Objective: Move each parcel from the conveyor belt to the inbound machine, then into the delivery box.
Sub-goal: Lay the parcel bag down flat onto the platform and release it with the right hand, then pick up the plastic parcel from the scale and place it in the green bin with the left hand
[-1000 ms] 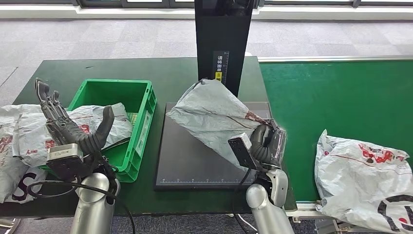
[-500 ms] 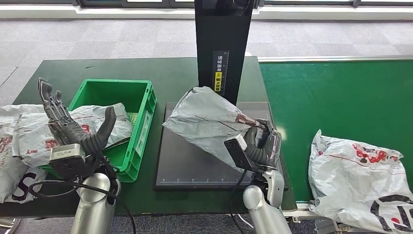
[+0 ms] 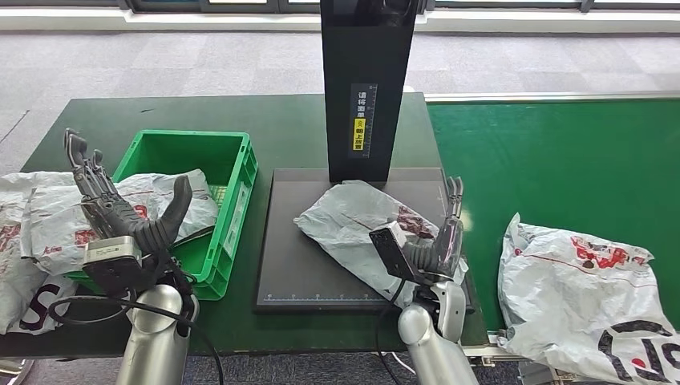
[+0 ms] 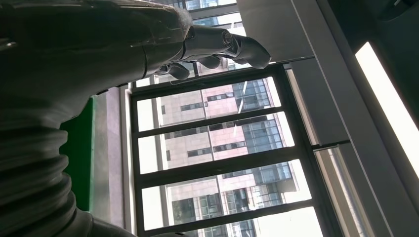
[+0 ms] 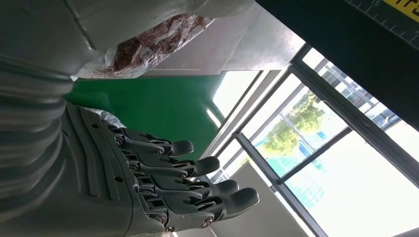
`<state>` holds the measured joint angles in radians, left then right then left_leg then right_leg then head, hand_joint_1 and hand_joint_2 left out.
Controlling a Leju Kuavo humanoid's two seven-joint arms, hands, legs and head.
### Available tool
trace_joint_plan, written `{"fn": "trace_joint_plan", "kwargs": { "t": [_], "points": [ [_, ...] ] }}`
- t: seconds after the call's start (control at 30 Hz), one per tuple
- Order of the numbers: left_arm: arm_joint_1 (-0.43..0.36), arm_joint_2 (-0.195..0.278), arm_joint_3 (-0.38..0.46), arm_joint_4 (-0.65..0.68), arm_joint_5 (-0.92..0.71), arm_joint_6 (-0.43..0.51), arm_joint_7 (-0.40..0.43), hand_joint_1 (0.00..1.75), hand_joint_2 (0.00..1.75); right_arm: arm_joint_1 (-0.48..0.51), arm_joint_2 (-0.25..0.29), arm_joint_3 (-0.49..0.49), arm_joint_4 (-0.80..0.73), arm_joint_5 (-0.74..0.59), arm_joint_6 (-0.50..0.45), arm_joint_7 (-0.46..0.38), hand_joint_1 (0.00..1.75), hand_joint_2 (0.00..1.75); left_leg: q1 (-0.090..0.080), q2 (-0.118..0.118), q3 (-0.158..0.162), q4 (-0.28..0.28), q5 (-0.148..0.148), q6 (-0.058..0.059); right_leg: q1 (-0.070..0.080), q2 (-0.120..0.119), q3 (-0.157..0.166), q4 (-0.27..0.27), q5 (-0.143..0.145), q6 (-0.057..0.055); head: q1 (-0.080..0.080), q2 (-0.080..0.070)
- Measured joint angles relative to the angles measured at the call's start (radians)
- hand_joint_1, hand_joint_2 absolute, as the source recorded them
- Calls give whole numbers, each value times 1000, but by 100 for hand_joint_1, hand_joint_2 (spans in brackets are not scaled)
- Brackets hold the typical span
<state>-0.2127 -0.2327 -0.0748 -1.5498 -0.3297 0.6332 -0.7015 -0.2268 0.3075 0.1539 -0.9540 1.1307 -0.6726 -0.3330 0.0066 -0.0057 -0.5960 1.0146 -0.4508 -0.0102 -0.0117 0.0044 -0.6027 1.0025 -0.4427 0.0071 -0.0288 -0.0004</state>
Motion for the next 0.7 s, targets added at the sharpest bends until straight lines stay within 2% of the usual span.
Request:
{"fn": "trace_joint_plan", "kwargs": {
  "t": [0.17, 0.27, 0.47, 0.63, 0.7],
  "points": [
    [-2, 0, 0, 5, -6, -15, 0, 0, 175, 0, 0, -1, 3, 1, -15, -7, 0, 175, 0, 0, 0, 0, 0, 0, 0, 0, 0, 0, 0, 0, 0, 0],
    [-5, 0, 0, 11, -9, -39, 0, 0, 175, 5, 2, -7, -28, 11, -24, -44, 0, 175, 0, 0, 0, 0, 0, 0, 0, 0, 0, 0, 0, 0, 0, 0],
    [-32, 0, 0, 57, -13, -145, 0, 0, 175, 33, 3, -41, -193, -43, -29, -172, 0, 175, 0, 0, 0, 0, 0, 0, 0, 0, -1, 0, 0, 0, 0, 0],
    [-48, -1, -1, 89, -15, -173, 0, 0, 175, 49, 3, -60, -299, -66, -29, -200, 0, 175, 0, 2, 0, 0, 0, 0, 0, 2, -2, 0, 1, 0, 0, 0],
    [-57, -1, -11, 104, -12, -210, 0, 0, 175, 58, 2, -70, -350, -101, -29, -235, 0, 175, 0, 1, 0, 0, 0, 0, 0, 1, -2, 0, 1, 0, 0, 0]
  ]
}}
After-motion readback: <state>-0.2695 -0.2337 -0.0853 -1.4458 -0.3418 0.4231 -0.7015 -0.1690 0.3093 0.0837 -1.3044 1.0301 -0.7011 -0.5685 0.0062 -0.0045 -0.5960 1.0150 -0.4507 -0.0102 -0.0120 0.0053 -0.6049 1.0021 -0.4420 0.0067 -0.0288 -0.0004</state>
